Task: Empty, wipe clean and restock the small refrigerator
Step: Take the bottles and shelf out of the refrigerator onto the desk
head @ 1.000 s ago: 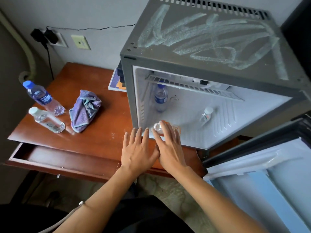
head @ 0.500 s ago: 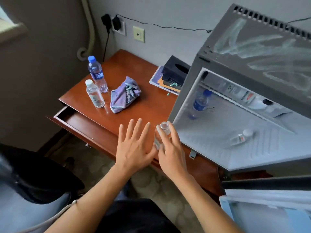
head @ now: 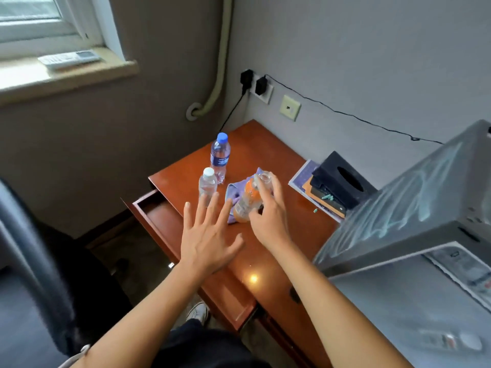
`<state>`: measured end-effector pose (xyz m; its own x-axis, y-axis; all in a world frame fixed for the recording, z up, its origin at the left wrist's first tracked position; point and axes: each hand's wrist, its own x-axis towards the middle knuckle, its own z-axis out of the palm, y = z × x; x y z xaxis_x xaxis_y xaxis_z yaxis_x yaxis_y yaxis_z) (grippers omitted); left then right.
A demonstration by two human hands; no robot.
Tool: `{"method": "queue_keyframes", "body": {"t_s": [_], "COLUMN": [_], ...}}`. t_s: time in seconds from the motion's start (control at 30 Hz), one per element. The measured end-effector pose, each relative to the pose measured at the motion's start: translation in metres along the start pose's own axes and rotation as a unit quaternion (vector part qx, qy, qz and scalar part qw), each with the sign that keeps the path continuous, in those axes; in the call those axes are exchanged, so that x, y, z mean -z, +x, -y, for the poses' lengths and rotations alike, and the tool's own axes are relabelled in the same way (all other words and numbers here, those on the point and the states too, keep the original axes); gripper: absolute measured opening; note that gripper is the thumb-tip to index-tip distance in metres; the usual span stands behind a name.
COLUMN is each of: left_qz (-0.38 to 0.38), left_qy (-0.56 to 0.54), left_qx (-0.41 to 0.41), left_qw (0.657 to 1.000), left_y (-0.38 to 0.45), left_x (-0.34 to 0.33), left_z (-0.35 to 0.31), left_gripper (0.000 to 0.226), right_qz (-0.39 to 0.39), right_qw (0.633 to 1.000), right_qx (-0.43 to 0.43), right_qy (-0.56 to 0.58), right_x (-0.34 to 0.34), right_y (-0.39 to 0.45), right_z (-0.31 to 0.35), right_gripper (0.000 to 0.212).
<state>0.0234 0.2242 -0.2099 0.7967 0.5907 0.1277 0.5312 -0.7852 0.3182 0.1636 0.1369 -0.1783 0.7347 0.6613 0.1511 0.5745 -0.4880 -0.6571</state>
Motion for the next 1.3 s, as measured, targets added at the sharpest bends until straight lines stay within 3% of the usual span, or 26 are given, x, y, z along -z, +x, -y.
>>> {"method": "queue_keyframes", "body": {"t_s": [0.3, 0.67, 1.3], "left_qz": [0.020, 0.039, 0.045], "left_qy": [0.011, 0.010, 0.006], "left_qx": [0.053, 0.059, 0.022], "left_qw": [0.998, 0.997, 0.999], "left_y": [0.030, 0.054, 0.066], "left_x": [-0.007, -0.014, -0.012], "left_z": [0.057, 0.082, 0.066], "left_gripper": [0.085, 0.083, 0.083], "right_qz": [0.062, 0.126, 0.099], "right_qw": [0.998, 0.992, 0.989], "right_qx": [0.012, 0.002, 0.052], "right_qy": [-0.011, -0.007, -0.099], "right_x": [-0.051, -0.092, -0.079], "right_y": [0.103, 0.127, 0.114], "right_z": [0.012, -0.004, -0.014], "right_gripper": [0.088, 0.091, 0.096]}}
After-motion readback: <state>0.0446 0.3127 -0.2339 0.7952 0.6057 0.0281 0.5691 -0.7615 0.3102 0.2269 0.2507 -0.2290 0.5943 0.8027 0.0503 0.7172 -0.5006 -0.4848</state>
